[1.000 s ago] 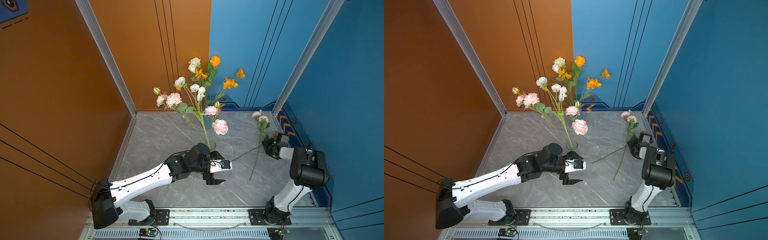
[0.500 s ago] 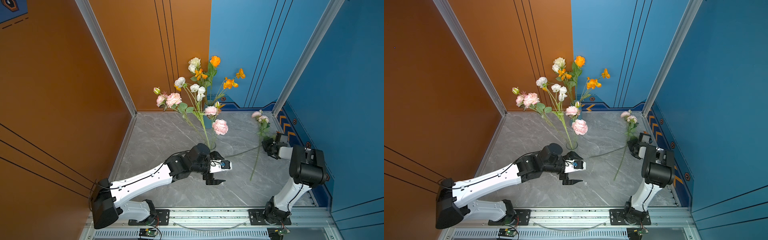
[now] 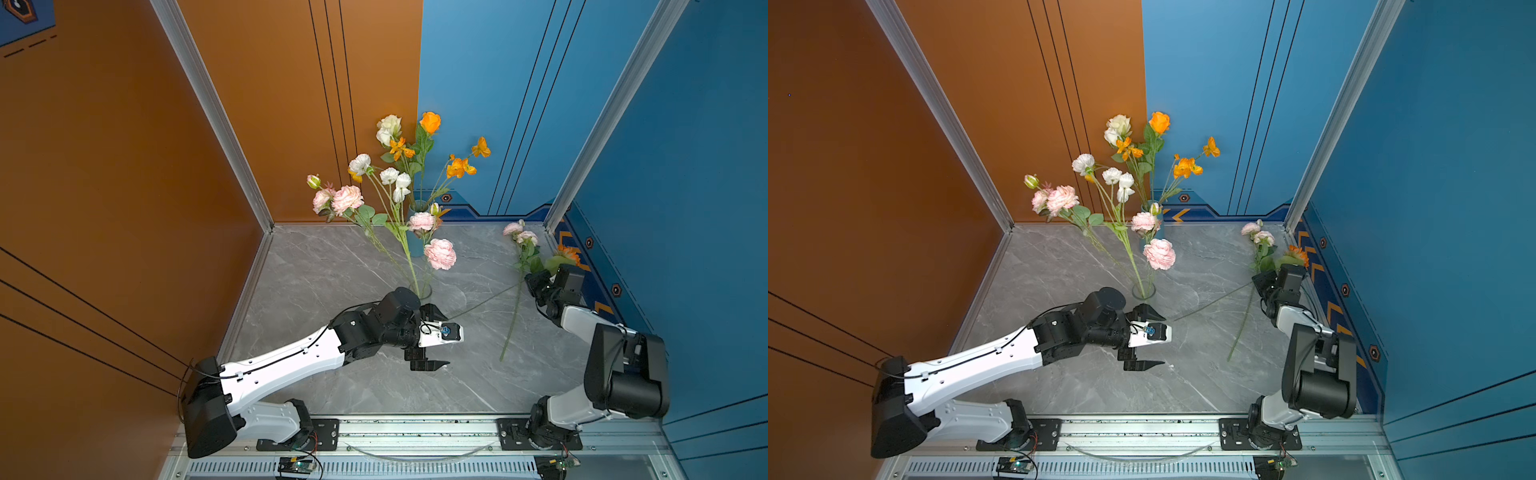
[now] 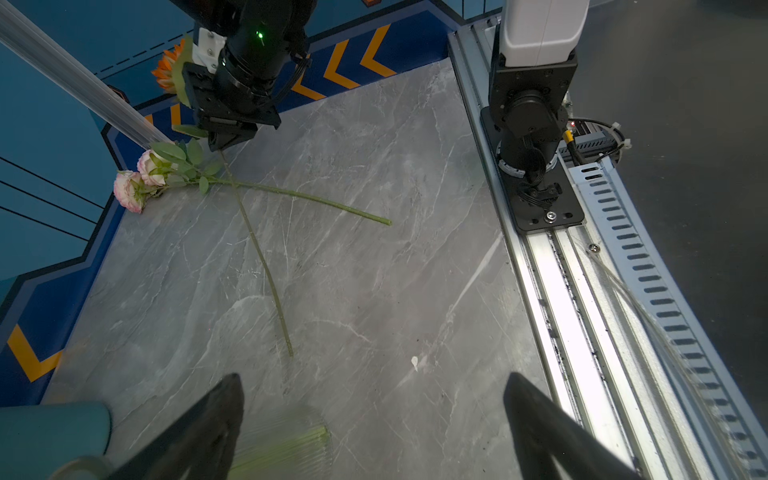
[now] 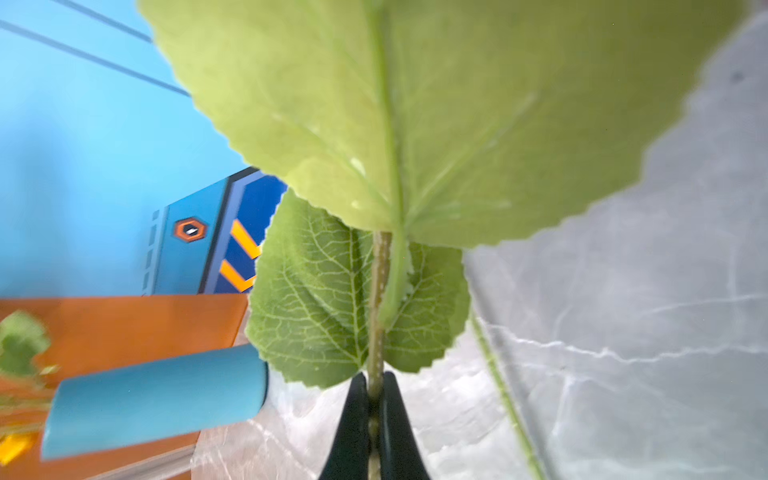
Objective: Arrange the flowers into the vase
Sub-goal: 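Lift the orange gerbera high toward the glass vase with the right gripper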
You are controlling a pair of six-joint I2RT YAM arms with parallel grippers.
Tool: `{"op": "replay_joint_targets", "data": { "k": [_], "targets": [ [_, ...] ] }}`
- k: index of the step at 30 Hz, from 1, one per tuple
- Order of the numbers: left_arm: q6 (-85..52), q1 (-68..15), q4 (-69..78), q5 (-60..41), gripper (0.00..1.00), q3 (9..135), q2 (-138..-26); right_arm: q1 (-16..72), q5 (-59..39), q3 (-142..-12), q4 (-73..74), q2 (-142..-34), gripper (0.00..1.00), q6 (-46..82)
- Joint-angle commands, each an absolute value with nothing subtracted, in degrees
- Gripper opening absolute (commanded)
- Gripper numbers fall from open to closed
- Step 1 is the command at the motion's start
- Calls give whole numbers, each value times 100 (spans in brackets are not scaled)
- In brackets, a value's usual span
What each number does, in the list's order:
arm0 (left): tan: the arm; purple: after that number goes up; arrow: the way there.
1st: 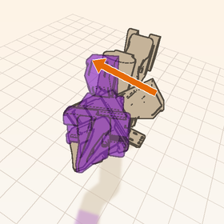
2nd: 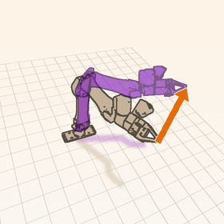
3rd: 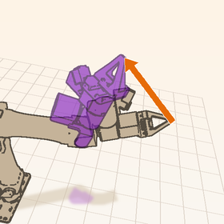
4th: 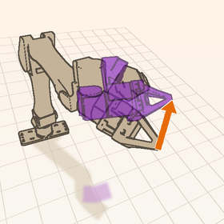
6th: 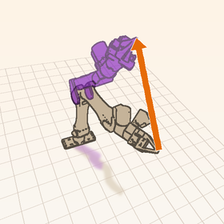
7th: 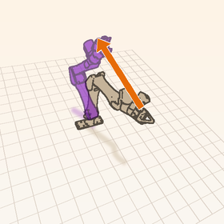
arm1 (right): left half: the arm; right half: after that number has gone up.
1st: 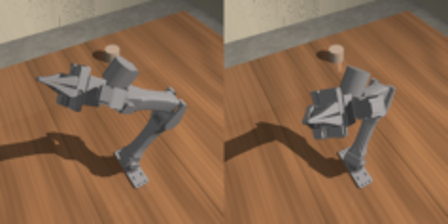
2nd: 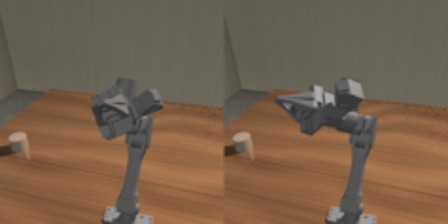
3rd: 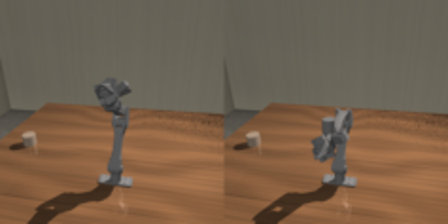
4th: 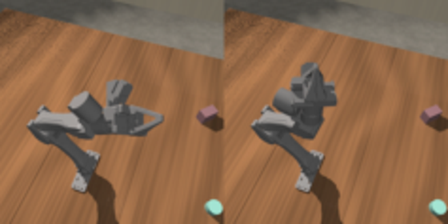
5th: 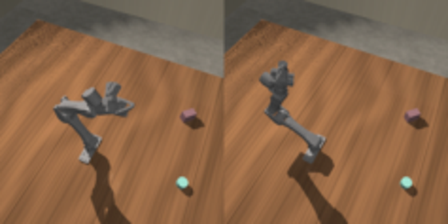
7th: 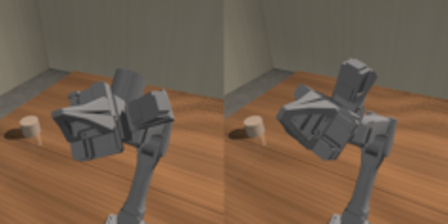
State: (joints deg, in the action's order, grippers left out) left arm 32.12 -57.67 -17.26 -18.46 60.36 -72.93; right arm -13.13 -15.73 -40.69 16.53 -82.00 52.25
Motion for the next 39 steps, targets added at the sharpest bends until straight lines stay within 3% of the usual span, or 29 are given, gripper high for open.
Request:
{"op": "replay_joint_targets", "data": {
  "k": [1, 7, 12, 17, 23, 33, 39],
  "targets": [
    [3234, -5484, -1894, -2391, 98, 6194, -6863, -918, -945, -4181, 751, -7237, 0, 4421],
    [2791, -4392, -1925, -3995, 98, 6353, -6379, 73, 241, -4995, -123, -5987, 0, 3479],
    [2471, -3237, -2144, -5116, 98, 6586, -6394, 894, 824, -5753, -153, -5627, 0, 2918],
    [2368, -2662, -2145, -5302, 98, 6622, -6435, 1446, 647, -6613, -222, -5599, 0, 2577],
    [2368, -2131, -2171, -5350, 98, 6640, -6387, 1805, 212, -6555, 664, -5324, 0, 2586],
    [2320, -2157, -2173, -5450, 98, 6675, -6501, 2637, 251, -6330, 1831, -5580, 0, 2177],
    [2338, -2188, -2171, -5443, 98, 6669, -6500, 3283, 810, -6326, 2277, -6001, 0, 1489]
  ]
}}
